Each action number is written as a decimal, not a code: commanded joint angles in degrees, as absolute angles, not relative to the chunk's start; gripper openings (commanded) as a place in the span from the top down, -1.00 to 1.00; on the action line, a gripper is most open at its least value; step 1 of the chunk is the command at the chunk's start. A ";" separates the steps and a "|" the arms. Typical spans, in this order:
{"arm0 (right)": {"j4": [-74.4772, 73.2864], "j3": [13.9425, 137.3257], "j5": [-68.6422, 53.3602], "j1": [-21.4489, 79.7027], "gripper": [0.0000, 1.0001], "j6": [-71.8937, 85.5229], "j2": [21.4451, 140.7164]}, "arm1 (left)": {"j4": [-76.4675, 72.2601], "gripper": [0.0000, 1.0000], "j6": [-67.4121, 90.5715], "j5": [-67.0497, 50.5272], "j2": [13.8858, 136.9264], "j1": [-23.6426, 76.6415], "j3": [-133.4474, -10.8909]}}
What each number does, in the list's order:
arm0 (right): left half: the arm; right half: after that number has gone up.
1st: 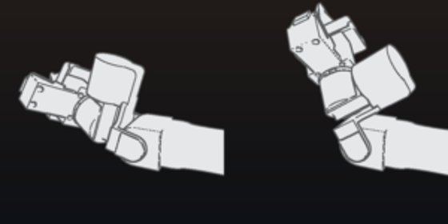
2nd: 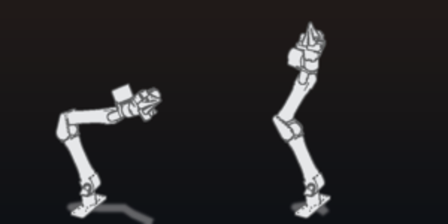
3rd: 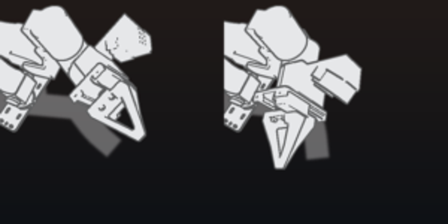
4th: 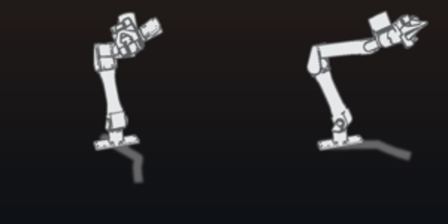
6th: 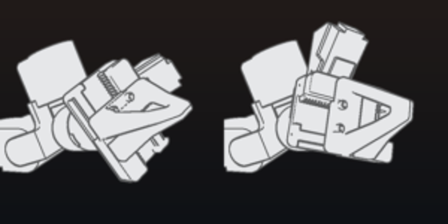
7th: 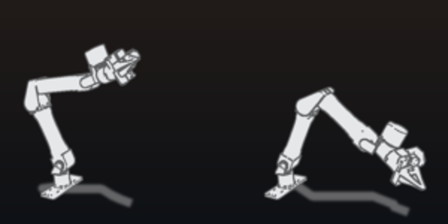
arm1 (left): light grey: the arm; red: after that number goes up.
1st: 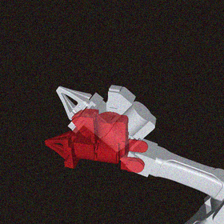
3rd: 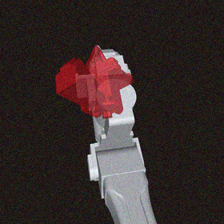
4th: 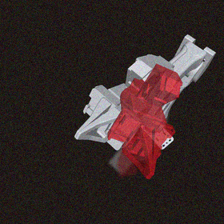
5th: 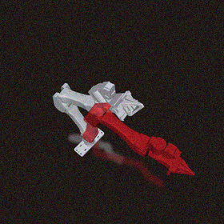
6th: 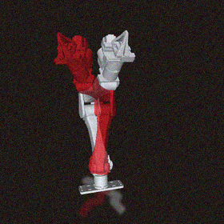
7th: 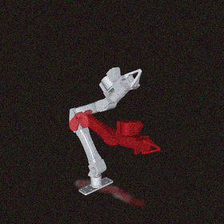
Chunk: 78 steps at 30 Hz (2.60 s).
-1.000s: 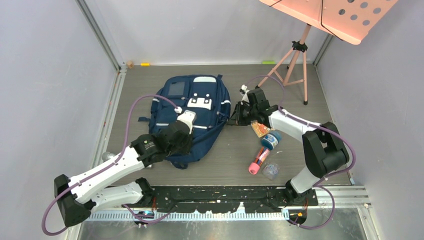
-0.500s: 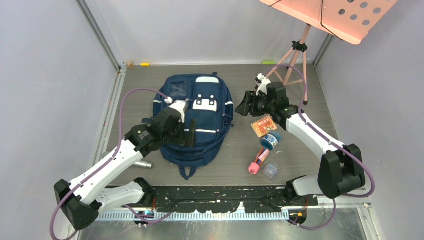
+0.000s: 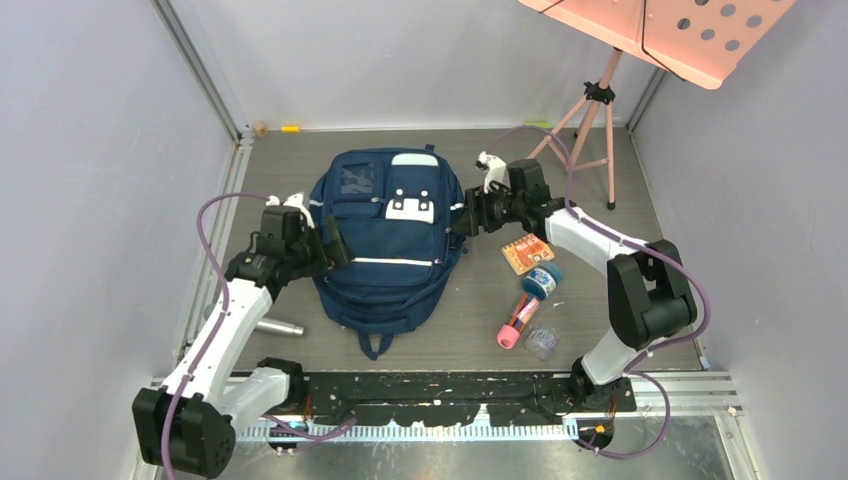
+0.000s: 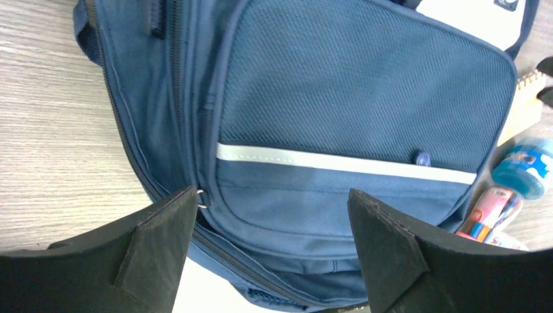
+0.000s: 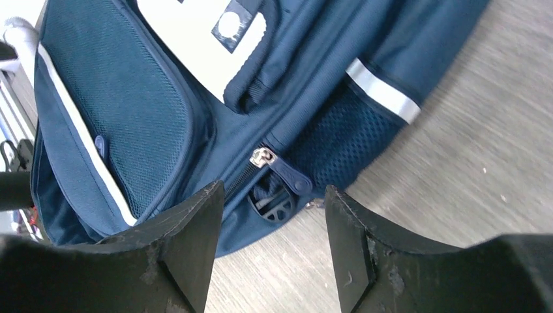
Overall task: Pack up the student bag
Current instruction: Unzip the student bag at the center of the board.
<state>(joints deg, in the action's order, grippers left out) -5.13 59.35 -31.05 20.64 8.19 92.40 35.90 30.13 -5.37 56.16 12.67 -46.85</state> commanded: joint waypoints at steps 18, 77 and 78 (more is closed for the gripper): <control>-5.20 66.47 -35.00 24.45 -0.08 -6.30 101.99 | 27.49 -0.05 30.46 -11.15 62.44 6.95 -42.20; -11.32 46.05 -18.08 47.50 0.99 16.35 77.71 | 24.78 1.00 41.27 -3.93 46.45 5.63 -36.62; -11.05 46.05 -17.87 48.74 0.99 16.53 77.52 | 24.59 1.00 41.57 -4.02 46.29 5.64 -36.57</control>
<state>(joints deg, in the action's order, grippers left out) -9.93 46.33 -15.29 44.47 13.91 80.62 30.15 37.56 -5.52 48.34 6.20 -36.75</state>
